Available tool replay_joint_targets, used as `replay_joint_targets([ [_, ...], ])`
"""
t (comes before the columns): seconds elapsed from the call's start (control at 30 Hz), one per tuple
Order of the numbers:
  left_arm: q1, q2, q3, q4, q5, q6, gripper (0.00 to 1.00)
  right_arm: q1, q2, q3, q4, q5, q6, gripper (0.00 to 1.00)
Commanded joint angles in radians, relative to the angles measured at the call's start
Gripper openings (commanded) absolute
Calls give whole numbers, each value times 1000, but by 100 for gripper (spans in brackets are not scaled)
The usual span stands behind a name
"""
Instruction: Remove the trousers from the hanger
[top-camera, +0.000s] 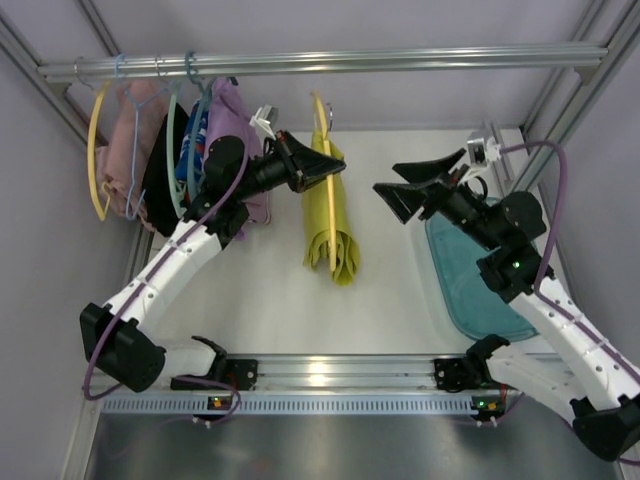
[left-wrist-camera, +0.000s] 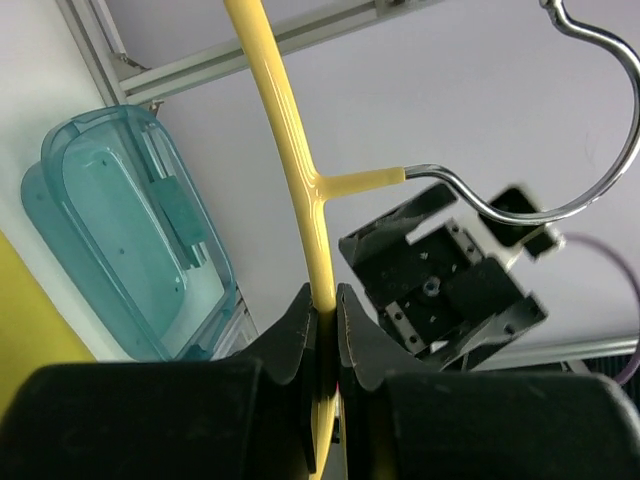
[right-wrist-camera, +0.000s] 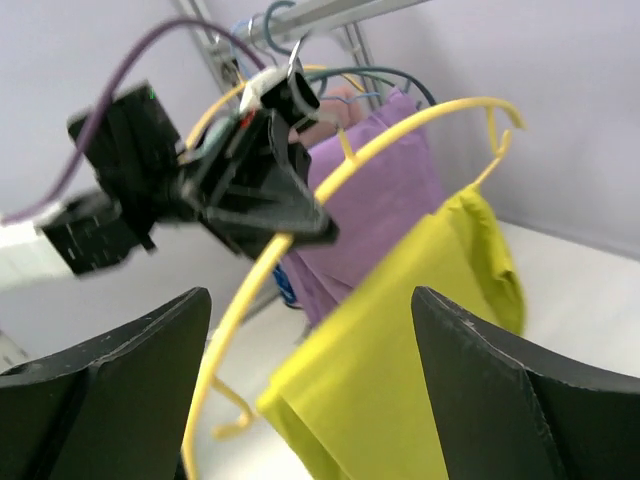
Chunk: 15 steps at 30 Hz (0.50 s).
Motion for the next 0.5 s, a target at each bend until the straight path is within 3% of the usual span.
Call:
replay_joint_targets([
  [0.0, 4, -23, 136, 64, -52, -70, 0, -4, -100, -86, -58, 45, -305, 83],
  [0.23, 6, -5, 186, 31, -91, -104, 0, 46, -272, -272, -24, 72, -400, 88],
  [0.33, 6, 10, 206, 37, -102, -109, 0, 129, -255, -296, -42, 207, -373, 85],
  [0.47, 4, 18, 228, 22, -115, -101, 0, 201, -200, -342, 85, 259, -379, 86],
])
